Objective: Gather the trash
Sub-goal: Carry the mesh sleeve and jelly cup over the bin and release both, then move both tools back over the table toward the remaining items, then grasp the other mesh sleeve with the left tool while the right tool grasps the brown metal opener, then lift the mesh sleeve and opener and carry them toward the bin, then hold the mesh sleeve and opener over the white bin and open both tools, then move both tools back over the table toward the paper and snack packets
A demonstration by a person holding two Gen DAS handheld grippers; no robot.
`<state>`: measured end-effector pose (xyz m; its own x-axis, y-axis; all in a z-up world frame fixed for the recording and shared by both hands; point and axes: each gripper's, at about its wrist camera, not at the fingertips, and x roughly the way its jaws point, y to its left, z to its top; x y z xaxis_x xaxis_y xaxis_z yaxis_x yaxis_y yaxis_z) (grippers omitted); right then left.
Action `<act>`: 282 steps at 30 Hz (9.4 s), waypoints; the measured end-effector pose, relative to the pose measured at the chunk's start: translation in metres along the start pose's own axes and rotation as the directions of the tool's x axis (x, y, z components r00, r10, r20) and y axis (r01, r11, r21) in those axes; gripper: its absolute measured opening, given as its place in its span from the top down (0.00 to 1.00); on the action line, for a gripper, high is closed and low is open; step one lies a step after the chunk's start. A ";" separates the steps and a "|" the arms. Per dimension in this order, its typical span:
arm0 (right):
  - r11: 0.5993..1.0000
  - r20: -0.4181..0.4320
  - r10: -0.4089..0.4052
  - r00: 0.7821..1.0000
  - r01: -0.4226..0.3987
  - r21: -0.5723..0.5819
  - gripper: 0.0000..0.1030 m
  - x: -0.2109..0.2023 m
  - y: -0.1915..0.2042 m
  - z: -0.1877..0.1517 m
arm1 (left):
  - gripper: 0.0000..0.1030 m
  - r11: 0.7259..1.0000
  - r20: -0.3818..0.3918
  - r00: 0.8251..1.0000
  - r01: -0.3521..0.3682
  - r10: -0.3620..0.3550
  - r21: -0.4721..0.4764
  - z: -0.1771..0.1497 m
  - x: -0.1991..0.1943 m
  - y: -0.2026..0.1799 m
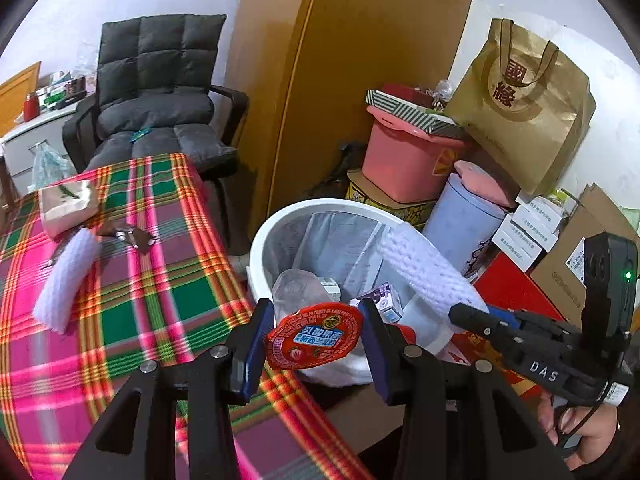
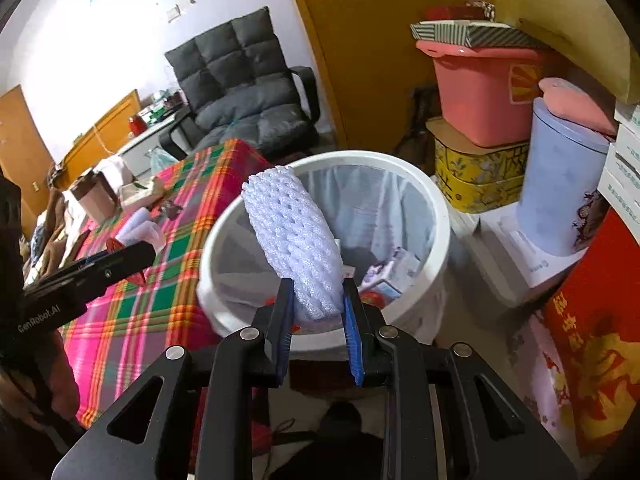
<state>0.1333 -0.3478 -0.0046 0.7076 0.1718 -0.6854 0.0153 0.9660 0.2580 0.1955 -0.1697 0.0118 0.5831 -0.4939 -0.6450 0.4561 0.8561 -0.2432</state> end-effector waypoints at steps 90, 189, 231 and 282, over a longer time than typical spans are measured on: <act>0.944 -0.016 0.205 0.979 -0.202 -0.260 0.48 -0.008 0.133 -0.014 | 0.48 0.953 0.054 0.963 -0.250 0.263 -0.172 -0.064 -0.111 0.109; 0.931 -0.033 0.222 0.974 -0.222 -0.290 0.75 0.000 0.144 0.009 | 0.77 0.941 0.039 0.958 -0.269 0.283 -0.205 -0.053 -0.121 0.096; 0.999 0.017 0.004 1.000 -0.003 -0.054 0.75 0.002 0.009 0.016 | 0.77 0.998 -0.081 0.995 -0.066 0.067 0.011 0.001 0.012 -0.005; 0.977 0.023 0.098 0.995 -0.092 -0.191 0.55 -0.023 0.072 0.007 | 0.63 0.994 0.011 0.996 -0.088 0.089 -0.069 -0.026 -0.059 0.024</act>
<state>0.1234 -0.2834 0.0348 0.7218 0.2613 -0.6409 -0.1847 0.9651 0.1854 0.1546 -0.1163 0.0250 0.6289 -0.4172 -0.6561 0.3551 0.9048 -0.2350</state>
